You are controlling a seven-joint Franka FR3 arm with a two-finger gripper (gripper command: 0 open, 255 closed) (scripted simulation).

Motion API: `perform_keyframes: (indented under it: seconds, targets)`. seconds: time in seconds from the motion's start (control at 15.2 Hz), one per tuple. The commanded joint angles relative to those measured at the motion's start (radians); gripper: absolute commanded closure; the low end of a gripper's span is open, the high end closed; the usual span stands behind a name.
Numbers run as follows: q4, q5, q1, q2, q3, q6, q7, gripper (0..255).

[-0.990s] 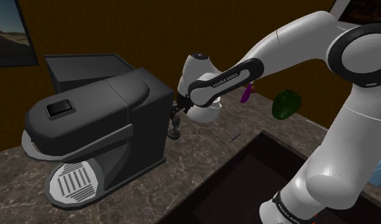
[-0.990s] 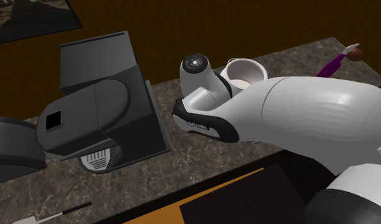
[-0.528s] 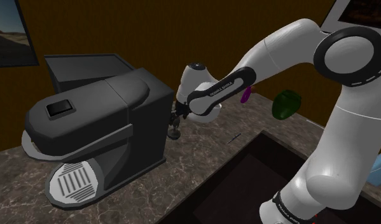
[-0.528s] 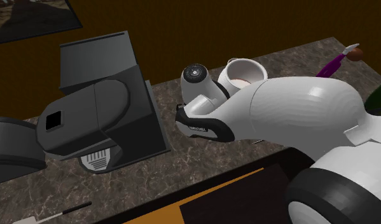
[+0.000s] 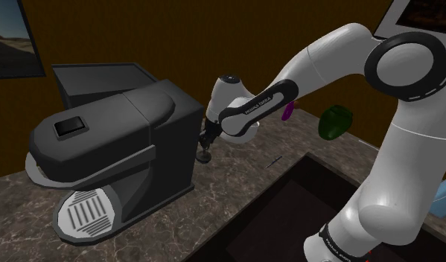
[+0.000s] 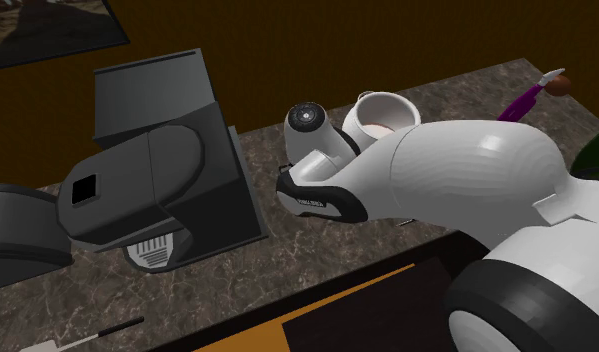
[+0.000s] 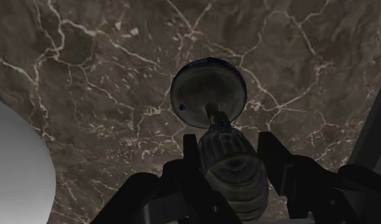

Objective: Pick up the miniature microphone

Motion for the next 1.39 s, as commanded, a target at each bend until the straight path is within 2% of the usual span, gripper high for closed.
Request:
perform_keyframes:
  seconds: [0.0, 0.2, 1.19, 1.32]
  targets:
    - [-0.001, 0.000, 0.000, 0.001, 0.000, 0.000, 0.000, 255]
    - [0.001, 0.000, 0.000, 0.003, 0.000, 0.000, 0.000, 255]
    - [0.044, 0.083, -0.014, -0.137, 0.027, -0.177, -0.076, 255]
    - [0.045, 0.084, -0.014, -0.138, 0.027, -0.179, -0.077, 255]
